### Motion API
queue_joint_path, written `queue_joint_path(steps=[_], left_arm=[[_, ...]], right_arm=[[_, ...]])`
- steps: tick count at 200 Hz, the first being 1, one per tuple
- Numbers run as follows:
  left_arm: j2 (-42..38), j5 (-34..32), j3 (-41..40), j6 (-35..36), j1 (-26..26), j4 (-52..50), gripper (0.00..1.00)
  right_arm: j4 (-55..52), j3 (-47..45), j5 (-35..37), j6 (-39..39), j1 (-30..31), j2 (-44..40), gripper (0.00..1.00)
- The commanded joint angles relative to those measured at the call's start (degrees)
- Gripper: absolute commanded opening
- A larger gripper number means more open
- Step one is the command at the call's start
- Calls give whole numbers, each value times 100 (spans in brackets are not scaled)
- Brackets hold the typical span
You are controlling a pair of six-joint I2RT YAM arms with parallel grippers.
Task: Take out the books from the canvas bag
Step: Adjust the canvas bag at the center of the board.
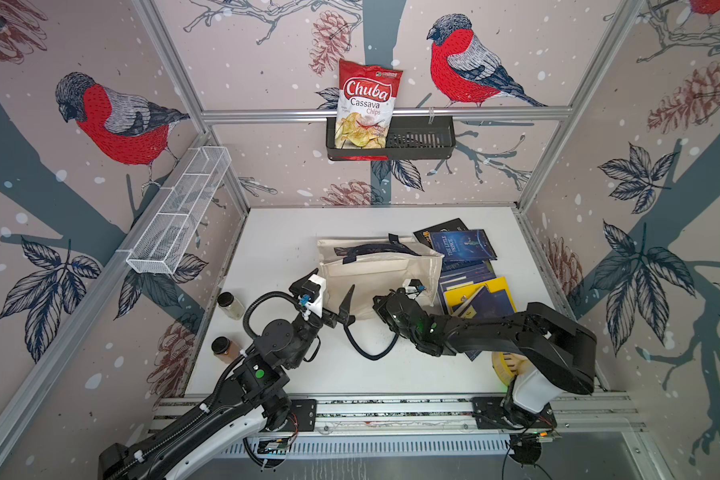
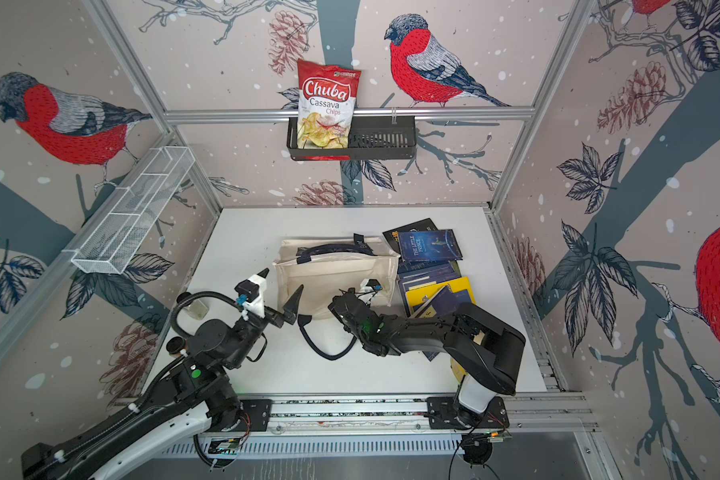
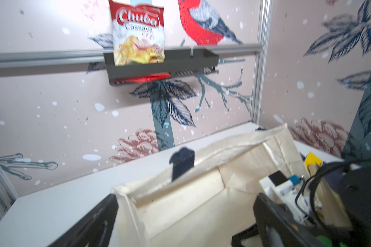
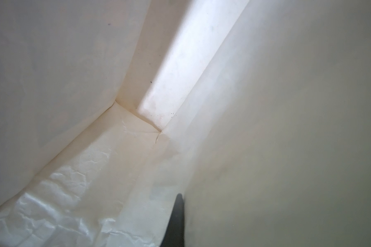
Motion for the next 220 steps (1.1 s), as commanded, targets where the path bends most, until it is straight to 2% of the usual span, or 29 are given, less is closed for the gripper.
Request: queue_joint_path(steps=[1, 44, 98, 116, 135, 189, 220], left_arm=[[-113, -242, 352, -195, 17, -246, 99], [-140, -435, 669, -409, 15, -807, 99], [-18, -469, 915, -435, 17, -1032, 99], [5, -497, 871, -418, 18, -1029, 99], [26, -514, 793, -413, 20, -1014, 99], [88, -612, 746, -356, 14, -962, 99], [158, -595, 790, -336, 15, -929, 99]], right_arm=[[-314, 304, -29, -378, -129, -81, 0], [-1692, 1520, -274, -847, -396, 96, 0], [-2101, 2287, -1165, -1413, -924, 408, 0], [-2369, 2516, -1501, -1476, -1119, 618, 7], [-2261, 2529, -1817, -1534, -1243, 692, 20], [-2675, 2924, -1355, -2106, -1173, 579, 51], [-3007, 3196, -919, -2427, -1102, 425, 63]])
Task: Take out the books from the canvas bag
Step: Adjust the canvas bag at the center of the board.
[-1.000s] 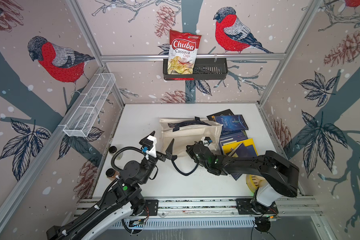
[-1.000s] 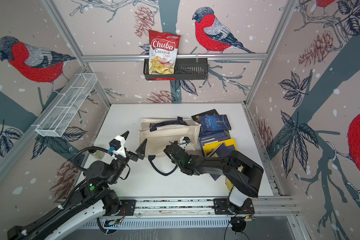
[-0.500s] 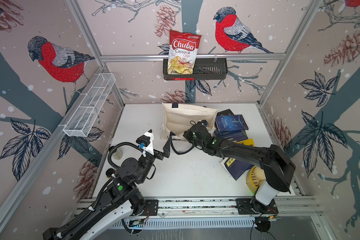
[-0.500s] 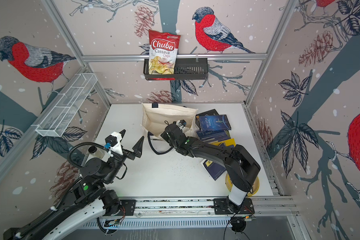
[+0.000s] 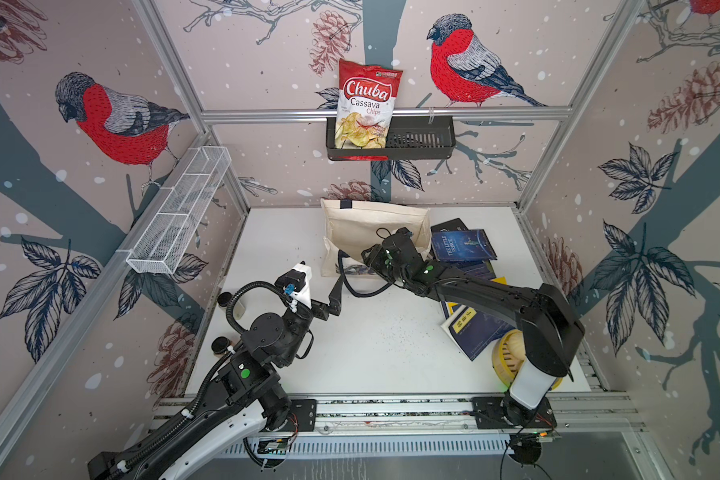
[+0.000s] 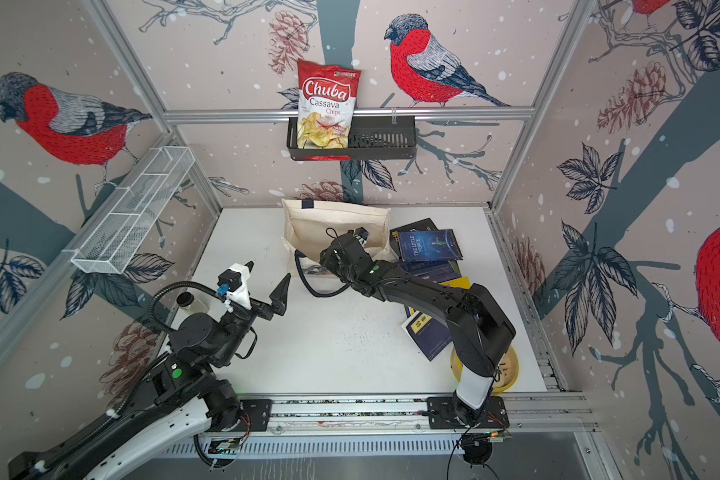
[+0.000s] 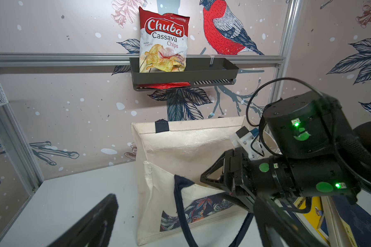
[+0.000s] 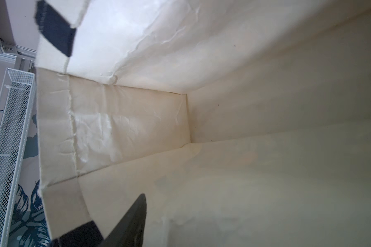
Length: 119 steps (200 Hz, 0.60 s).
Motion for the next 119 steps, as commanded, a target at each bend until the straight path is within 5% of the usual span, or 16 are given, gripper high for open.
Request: queue_joint_path(steps=[1, 17, 53, 60, 119], left_arm=[[36, -22, 41, 38, 21, 110, 99], [64, -22, 43, 54, 15, 128, 99], [156, -81, 45, 108, 16, 169, 99], [174, -101, 38, 116, 20, 181, 99], [291, -251, 44, 288, 16, 261, 99]], right_arm=[[-358, 174, 456, -439, 61, -144, 63], [-491, 223, 682, -504, 115, -230, 75], [-587, 251, 999, -695, 325, -417, 82], [-529, 233, 1024, -771, 376, -461, 100], [-808, 408, 1740, -1101, 770, -883, 100]])
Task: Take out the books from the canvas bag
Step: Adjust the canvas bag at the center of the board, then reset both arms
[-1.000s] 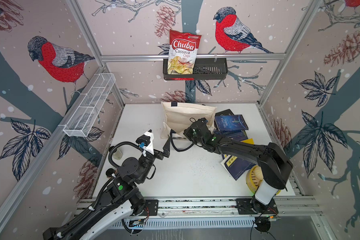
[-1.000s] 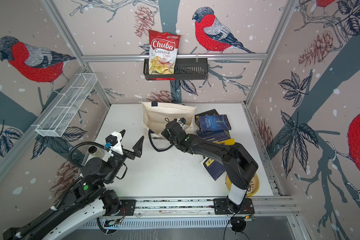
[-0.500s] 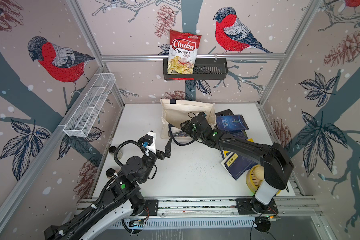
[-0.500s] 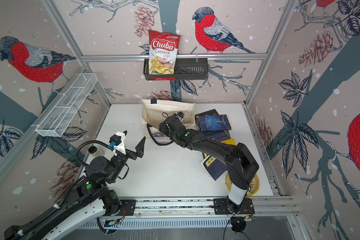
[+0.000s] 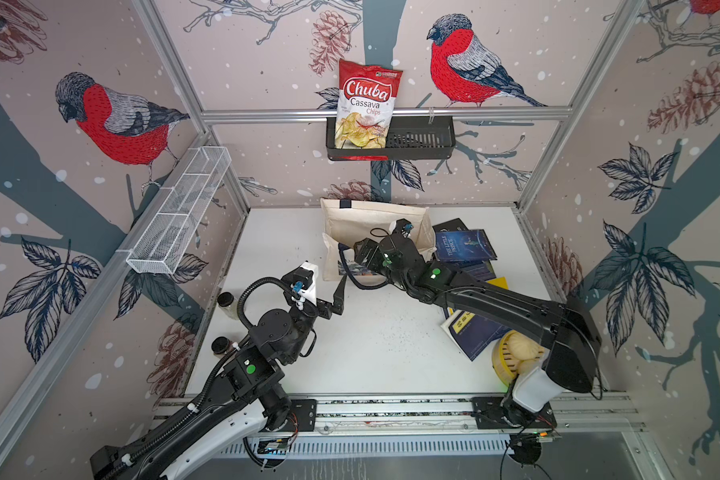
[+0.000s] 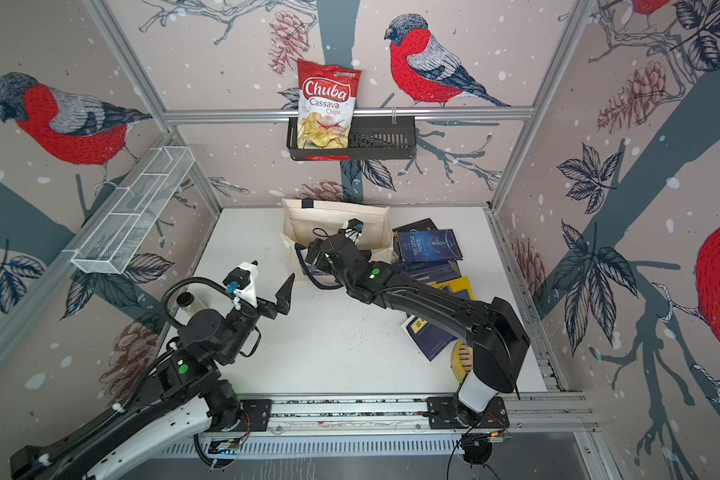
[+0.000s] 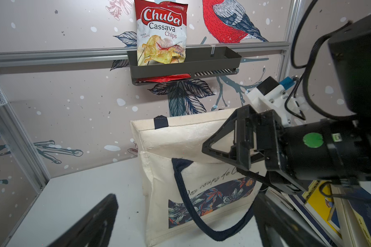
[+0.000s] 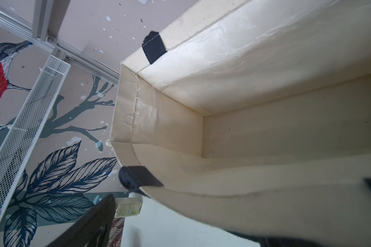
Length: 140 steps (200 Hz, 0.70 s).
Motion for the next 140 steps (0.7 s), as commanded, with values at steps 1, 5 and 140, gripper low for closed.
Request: queue_joint_path(steps=[1, 5, 140], left_arm=[[30, -183, 42, 98, 20, 235, 99], [27, -204, 35, 112, 15, 253, 99], [890, -1060, -133, -1174, 1791, 573, 100]], right_arm=[[-130, 32, 525, -226, 103, -223, 100], [-129, 25, 578, -252, 136, -278, 100], [774, -1199, 1078, -3398, -2377, -2560, 100]])
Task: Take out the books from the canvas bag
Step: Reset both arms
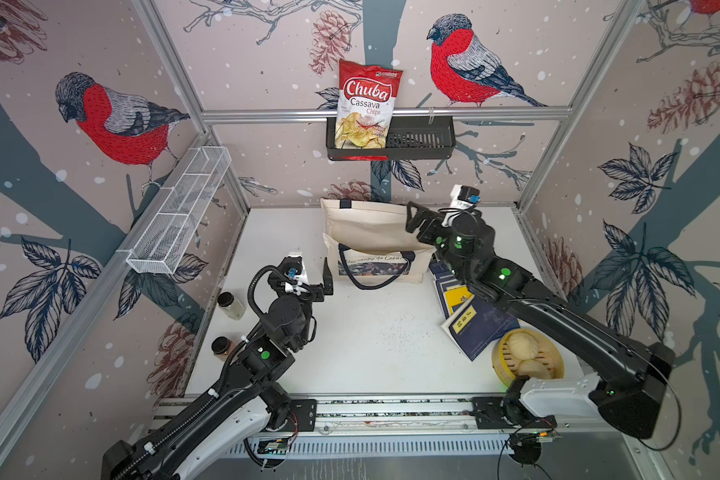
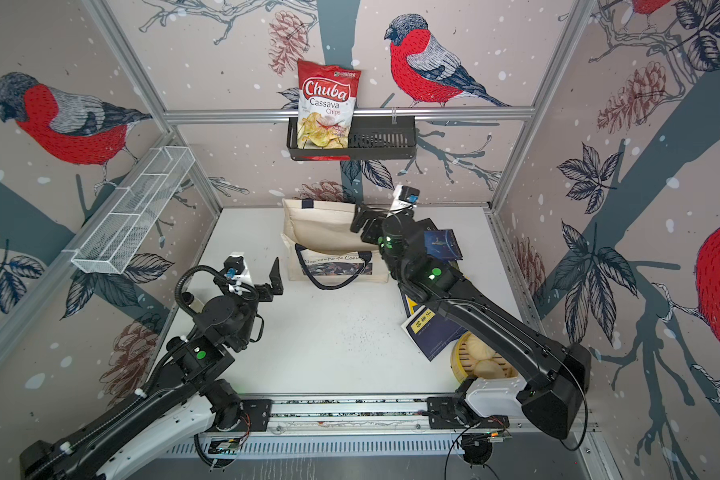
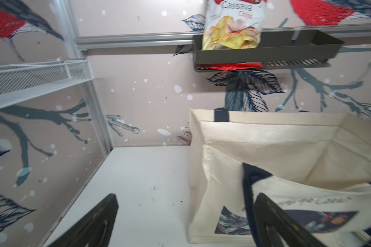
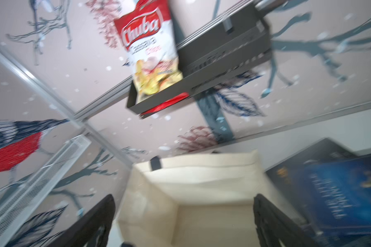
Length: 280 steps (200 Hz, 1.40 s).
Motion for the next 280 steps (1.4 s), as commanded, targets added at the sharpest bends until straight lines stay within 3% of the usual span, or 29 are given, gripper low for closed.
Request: queue_joint_path(steps=[1, 35, 56, 83, 142, 178, 210, 226, 267, 280], left_arm=[[120, 93, 38, -805, 685, -137, 99], [550, 91, -146, -784, 1462, 166, 99], [951, 119, -269, -833, 1737, 372, 99], [1351, 449, -312, -1107, 2087, 406, 99], [2390, 745, -657, -763, 2591, 1388, 99], [2915, 826, -817, -542, 2662, 2072, 99], [3284, 1004, -1007, -371, 2761, 2667, 99], [3370, 1256, -1159, -367, 2867, 3108, 99], [3844, 1619, -1235, -170, 3006, 3928, 99], [4038, 1718, -1261, -121, 3039, 4303, 99]], right_arm=[[245, -585, 119, -768, -993, -494, 100], [2166, -2586, 456, -1026, -2713, -1307, 99], [3795, -3769, 735, -1749, -3075, -1428, 100], [4115, -4204, 677, -2164, -3453, -1097, 100], [5155, -5037, 289, -2483, -3834, -34, 100], [5362, -5136, 89, -2100, -3952, 559, 100], [7309, -5991, -5, -2179, -3975, 1067, 100], [6580, -5592, -605, -2337, -3983, 1177, 100], [7592, -5967, -1224, -2442, -4158, 1495, 100], [7268, -5872, -1231, -2406, -4163, 1410, 100]])
